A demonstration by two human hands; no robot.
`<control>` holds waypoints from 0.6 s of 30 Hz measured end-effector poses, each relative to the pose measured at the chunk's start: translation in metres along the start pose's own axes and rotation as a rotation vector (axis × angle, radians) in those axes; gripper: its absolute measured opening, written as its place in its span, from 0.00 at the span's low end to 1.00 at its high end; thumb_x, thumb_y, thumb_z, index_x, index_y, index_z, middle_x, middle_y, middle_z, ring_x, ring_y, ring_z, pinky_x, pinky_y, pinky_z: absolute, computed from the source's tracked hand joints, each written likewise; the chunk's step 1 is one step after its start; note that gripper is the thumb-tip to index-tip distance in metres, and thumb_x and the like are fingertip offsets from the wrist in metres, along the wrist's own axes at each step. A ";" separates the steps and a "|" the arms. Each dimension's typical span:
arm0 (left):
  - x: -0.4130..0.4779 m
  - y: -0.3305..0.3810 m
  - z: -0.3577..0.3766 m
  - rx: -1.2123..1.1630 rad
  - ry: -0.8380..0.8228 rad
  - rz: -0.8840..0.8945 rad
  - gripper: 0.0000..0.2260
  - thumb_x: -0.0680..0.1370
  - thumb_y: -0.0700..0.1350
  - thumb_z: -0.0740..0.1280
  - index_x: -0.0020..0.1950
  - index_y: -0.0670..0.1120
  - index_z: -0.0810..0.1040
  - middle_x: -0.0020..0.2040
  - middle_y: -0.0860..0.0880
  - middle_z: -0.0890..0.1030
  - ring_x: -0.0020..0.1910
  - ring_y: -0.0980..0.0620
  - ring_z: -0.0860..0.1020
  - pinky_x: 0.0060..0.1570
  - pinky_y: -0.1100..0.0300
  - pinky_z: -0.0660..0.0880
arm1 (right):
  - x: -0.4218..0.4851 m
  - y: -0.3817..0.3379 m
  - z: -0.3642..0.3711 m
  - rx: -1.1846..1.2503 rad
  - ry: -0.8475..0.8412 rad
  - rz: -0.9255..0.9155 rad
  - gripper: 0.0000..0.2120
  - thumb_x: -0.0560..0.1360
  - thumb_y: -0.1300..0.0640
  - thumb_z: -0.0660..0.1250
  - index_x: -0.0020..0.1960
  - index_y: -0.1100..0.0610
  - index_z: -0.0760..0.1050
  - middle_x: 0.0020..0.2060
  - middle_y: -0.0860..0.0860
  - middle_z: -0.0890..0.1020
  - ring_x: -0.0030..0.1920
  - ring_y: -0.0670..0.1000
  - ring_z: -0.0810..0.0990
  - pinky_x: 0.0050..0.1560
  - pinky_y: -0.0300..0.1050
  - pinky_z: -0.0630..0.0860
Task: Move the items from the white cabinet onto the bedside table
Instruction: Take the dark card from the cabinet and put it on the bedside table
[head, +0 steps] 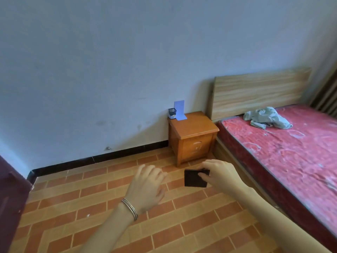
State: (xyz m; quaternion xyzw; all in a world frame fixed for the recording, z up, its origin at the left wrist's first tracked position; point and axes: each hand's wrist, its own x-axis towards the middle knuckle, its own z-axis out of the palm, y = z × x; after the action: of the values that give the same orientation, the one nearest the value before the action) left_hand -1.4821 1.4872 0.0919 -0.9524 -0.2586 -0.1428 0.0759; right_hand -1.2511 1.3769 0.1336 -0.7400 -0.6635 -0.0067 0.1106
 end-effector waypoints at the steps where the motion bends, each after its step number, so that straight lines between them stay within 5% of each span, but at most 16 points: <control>1: 0.017 -0.014 0.004 0.006 0.014 0.005 0.19 0.70 0.56 0.57 0.53 0.52 0.82 0.48 0.53 0.82 0.50 0.50 0.80 0.53 0.48 0.76 | 0.019 0.003 -0.003 0.000 0.016 0.003 0.07 0.74 0.51 0.66 0.52 0.49 0.79 0.45 0.43 0.81 0.47 0.46 0.79 0.33 0.28 0.59; 9: 0.134 -0.088 0.031 -0.068 0.032 0.018 0.20 0.71 0.55 0.56 0.54 0.50 0.82 0.51 0.51 0.82 0.53 0.47 0.79 0.54 0.46 0.75 | 0.134 0.044 -0.013 0.002 0.126 0.081 0.06 0.73 0.53 0.69 0.50 0.49 0.80 0.45 0.43 0.82 0.46 0.46 0.80 0.37 0.37 0.67; 18: 0.252 -0.104 0.111 -0.078 0.004 0.027 0.19 0.71 0.54 0.58 0.54 0.49 0.82 0.51 0.50 0.82 0.54 0.47 0.79 0.56 0.47 0.74 | 0.229 0.141 0.028 0.025 0.033 0.071 0.06 0.74 0.53 0.67 0.50 0.48 0.80 0.45 0.43 0.81 0.46 0.45 0.79 0.36 0.35 0.67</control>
State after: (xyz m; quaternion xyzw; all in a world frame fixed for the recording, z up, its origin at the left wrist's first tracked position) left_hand -1.3024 1.7191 0.0729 -0.9577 -0.2398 -0.1537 0.0409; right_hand -1.0883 1.5931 0.1206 -0.7614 -0.6349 -0.0068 0.1309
